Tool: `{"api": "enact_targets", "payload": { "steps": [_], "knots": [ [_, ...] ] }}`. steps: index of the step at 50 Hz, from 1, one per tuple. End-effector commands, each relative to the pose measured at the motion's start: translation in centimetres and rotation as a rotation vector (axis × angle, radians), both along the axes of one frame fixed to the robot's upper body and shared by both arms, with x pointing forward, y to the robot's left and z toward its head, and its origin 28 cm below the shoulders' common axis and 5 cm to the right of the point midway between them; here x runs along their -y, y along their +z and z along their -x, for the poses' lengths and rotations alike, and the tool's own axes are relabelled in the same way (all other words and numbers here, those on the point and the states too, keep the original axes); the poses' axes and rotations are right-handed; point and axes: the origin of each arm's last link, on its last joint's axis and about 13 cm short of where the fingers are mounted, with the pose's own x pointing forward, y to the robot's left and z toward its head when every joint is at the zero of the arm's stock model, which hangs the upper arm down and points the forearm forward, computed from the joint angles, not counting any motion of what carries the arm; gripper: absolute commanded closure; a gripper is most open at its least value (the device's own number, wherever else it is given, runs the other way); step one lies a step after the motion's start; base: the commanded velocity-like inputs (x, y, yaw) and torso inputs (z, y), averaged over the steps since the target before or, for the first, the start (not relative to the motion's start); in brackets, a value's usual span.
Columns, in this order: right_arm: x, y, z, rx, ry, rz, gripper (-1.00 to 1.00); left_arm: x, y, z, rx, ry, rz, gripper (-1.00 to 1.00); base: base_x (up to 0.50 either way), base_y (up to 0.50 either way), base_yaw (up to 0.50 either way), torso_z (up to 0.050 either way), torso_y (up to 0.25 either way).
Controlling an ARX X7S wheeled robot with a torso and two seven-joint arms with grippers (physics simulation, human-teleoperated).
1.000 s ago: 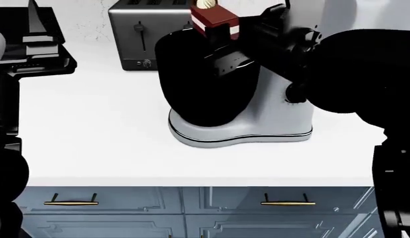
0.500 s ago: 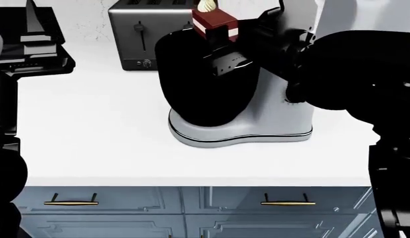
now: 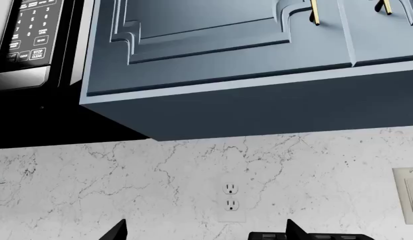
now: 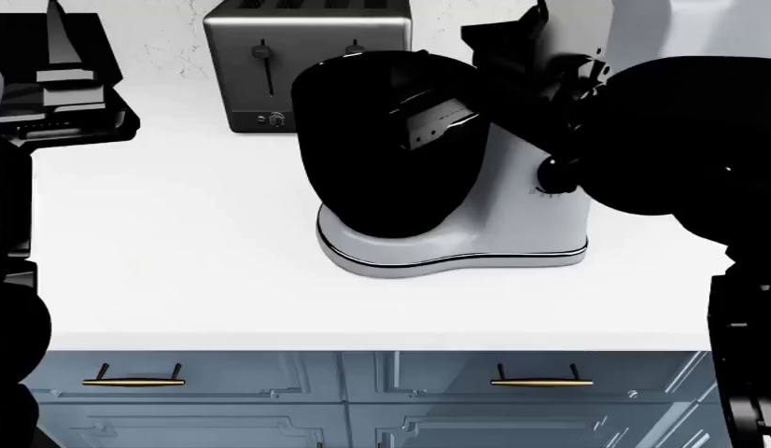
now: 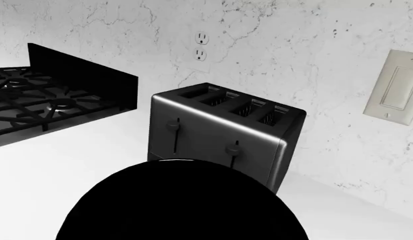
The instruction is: Place the cake in the stand mixer bowl.
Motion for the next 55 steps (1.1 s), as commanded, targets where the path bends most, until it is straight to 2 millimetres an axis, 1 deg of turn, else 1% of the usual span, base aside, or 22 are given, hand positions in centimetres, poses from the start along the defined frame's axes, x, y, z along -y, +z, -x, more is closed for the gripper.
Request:
{"api": "enact_targets", "payload": {
  "steps": [1, 2, 6, 10, 13, 15, 16, 19, 20, 21, 22, 24, 33, 34, 36, 37, 38, 44, 46, 47, 54, 55],
  "knots": [
    [-0.1, 0.5, 0.2, 0.022, 0.018, -0.021, -1.0, -0.2, -0.2, 0.1, 0.014, 0.008, 0.013, -1.0, 0.0, 0.0, 0.0, 0.0, 0.0],
    [0.0, 0.5, 0.2, 0.022, 0.02, -0.021, -1.0, -0.2, 0.1, 0.1, 0.014, 0.008, 0.012, -1.0, 0.0, 0.0, 0.0, 0.0, 0.0],
    [0.0, 0.8, 0.5, 0.029, 0.024, -0.025, -1.0, -0.3, 0.1, 0.1, 0.014, 0.008, 0.014, -1.0, 0.0, 0.0, 0.0, 0.0, 0.0],
    [0.1, 1.0, 1.0, 0.043, 0.032, -0.03, -1.0, -0.3, -0.2, 0.2, 0.016, 0.009, 0.013, -1.0, 0.0, 0.0, 0.0, 0.0, 0.0],
    [0.5, 1.7, 2.2, 0.075, 0.046, -0.049, -1.0, -0.3, 0.3, 0.2, 0.018, 0.012, 0.014, -1.0, 0.0, 0.0, 0.0, 0.0, 0.0],
    [0.7, 1.8, 2.7, 0.09, 0.046, -0.05, -1.0, -0.3, -0.2, 0.2, 0.018, 0.011, 0.013, -1.0, 0.0, 0.0, 0.0, 0.0, 0.0],
    [0.9, 2.0, 3.2, 0.1, 0.054, -0.063, -1.0, -0.3, 0.1, 0.2, 0.016, 0.01, 0.014, -1.0, 0.0, 0.0, 0.0, 0.0, 0.0],
    [1.4, 2.3, 4.7, 0.133, 0.058, -0.082, -1.0, -0.2, -0.3, 0.2, 0.015, 0.009, 0.014, -1.0, 0.0, 0.0, 0.0, 0.0, 0.0],
    [4.0, 4.1, 8.6, 0.346, -0.045, -0.158, -1.0, -0.2, 0.1, 0.1, 0.015, 0.005, 0.013, -1.0, 0.0, 0.0, 0.0, 0.0, 0.0],
    [3.7, 3.7, 10.7, 0.381, -0.047, -0.141, -1.0, -0.2, 0.2, 0.1, 0.015, 0.005, 0.015, -1.0, 0.0, 0.0, 0.0, 0.0, 0.0],
    [3.5, 3.4, 11.8, 0.329, 0.073, -0.128, -1.0, -0.1, 0.2, 0.1, 0.015, 0.004, 0.015, -1.0, 0.0, 0.0, 0.0, 0.0, 0.0],
    [3.7, 3.7, 13.0, 0.358, 0.09, -0.123, -1.0, -0.1, 0.1, 0.2, 0.015, 0.004, 0.013, -1.0, 0.0, 0.0, 0.0, 0.0, 0.0],
    [4.5, 4.3, 15.5, 0.445, 0.074, -0.142, -1.0, -0.1, 0.1, 0.2, 0.018, 0.001, 0.011, -1.0, 0.0, 0.0, 0.0, 0.0, 0.0],
    [4.6, 4.6, 16.2, 0.475, 0.074, -0.141, -1.0, -0.1, -0.3, 0.2, 0.018, 0.002, 0.012, -1.0, 0.0, 0.0, 0.0, 0.0, 0.0],
    [4.9, 5.1, 17.2, 0.513, 0.068, -0.148, -1.0, -0.1, 0.3, 0.3, 0.02, 0.004, 0.014, -1.0, 0.0, 0.0, 0.0, 0.0, 0.0],
    [4.9, 5.1, 17.2, 0.513, 0.068, -0.148, -1.0, -0.1, 0.3, 0.3, 0.02, 0.004, 0.014, -1.0, 0.0, 0.0, 0.0, 0.0, 0.0],
    [5.1, 5.4, 18.0, 0.547, 0.057, -0.151, -1.0, -0.1, 0.2, 0.3, 0.02, 0.004, 0.013, -1.0, 0.0, 0.0, 0.0, 0.0, 0.0],
    [6.0, 6.3, 20.2, 0.649, 0.009, -0.183, -1.0, -0.1, 0.5, 0.3, 0.023, 0.003, 0.011, -1.0, 0.0, 0.0, 0.0, 0.0, 0.0],
    [6.1, 6.5, 20.6, 0.666, 0.009, -0.188, -1.0, -0.1, 0.5, 0.3, 0.024, 0.003, 0.01, -1.0, 0.0, 0.0, 0.0, 0.0, 0.0],
    [6.3, 6.7, 21.3, 0.7, -0.014, -0.198, -1.0, -0.1, 0.5, 0.3, 0.024, 0.003, 0.011, -1.0, 0.0, 0.0, 0.0, 0.0, 0.0],
    [7.3, 7.3, 24.0, 0.816, -0.061, -0.235, -1.0, 0.0, 0.6, 0.2, 0.026, 0.001, 0.006, -1.0, 0.0, 0.0, 0.0, 0.0, 0.0],
    [7.3, 7.4, 24.2, 0.827, -0.068, -0.241, -1.0, 0.0, 0.6, 0.2, 0.026, 0.0, 0.007, -1.0, 0.0, 0.0, 0.0, 0.0, 0.0]
  ]
}}
